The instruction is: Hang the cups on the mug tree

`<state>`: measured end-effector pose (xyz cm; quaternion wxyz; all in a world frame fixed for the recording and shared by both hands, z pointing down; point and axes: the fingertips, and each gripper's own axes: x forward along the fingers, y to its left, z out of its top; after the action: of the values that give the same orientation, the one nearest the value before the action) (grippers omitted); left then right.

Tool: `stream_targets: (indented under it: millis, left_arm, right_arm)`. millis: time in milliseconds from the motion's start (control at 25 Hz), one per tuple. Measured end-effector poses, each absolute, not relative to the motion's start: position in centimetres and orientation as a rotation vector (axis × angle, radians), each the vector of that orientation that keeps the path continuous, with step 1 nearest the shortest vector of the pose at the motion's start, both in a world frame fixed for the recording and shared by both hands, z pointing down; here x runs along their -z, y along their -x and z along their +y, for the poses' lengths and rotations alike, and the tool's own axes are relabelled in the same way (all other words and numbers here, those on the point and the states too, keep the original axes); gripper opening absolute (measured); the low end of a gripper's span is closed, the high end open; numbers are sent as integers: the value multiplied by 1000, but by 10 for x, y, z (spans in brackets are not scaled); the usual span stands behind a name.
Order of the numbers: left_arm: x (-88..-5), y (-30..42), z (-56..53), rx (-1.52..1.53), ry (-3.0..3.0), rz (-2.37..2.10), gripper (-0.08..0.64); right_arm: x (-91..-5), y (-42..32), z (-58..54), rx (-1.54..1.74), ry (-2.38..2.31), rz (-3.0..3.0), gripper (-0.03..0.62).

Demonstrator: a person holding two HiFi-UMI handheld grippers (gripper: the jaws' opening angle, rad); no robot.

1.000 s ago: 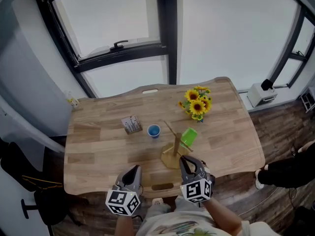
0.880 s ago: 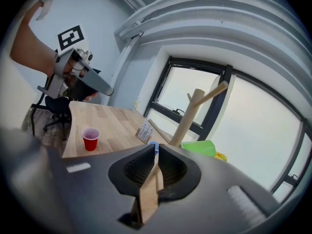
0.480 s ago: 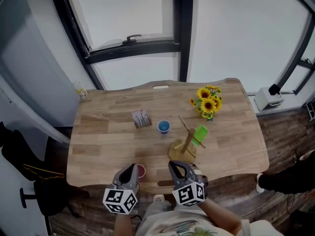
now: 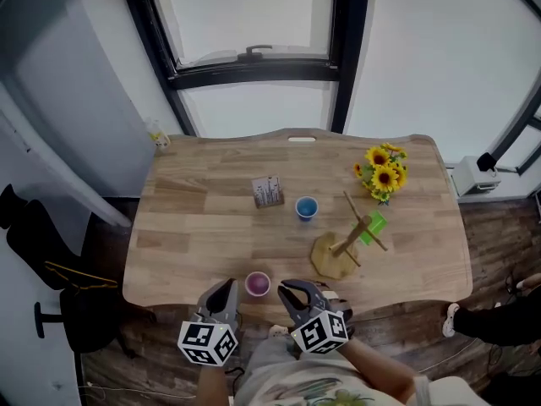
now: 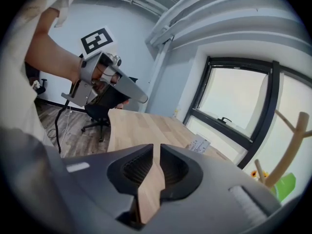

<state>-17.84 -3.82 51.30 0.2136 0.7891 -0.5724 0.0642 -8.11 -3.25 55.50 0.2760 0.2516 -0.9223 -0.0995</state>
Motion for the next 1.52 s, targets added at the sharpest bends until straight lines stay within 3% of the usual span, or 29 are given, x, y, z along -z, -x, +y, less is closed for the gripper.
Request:
stream_targets:
  millis: [200, 480, 1000, 1160, 1520]
  left_arm:
    - [-524, 205, -30, -181, -2151, -1597, 2]
    - [-541, 227, -25, -194, -2134, -1557, 0]
    - [-562, 246, -36, -210, -2164, -1461, 0]
    - [-567, 249, -39, -217, -2165, -1444, 1]
    - [-566, 243, -47, -212, -2186, -1423, 1]
  right_arm:
    - [-588, 116, -17, 225, -515, -2424, 181]
    - [-628, 150, 0, 258, -364, -2314, 192]
    - [-688, 166, -7, 292, -313, -2073, 127]
    - [-689, 166, -10, 290, -332, -2052, 29]
    - [-668, 168, -19, 266, -388, -2104, 23]
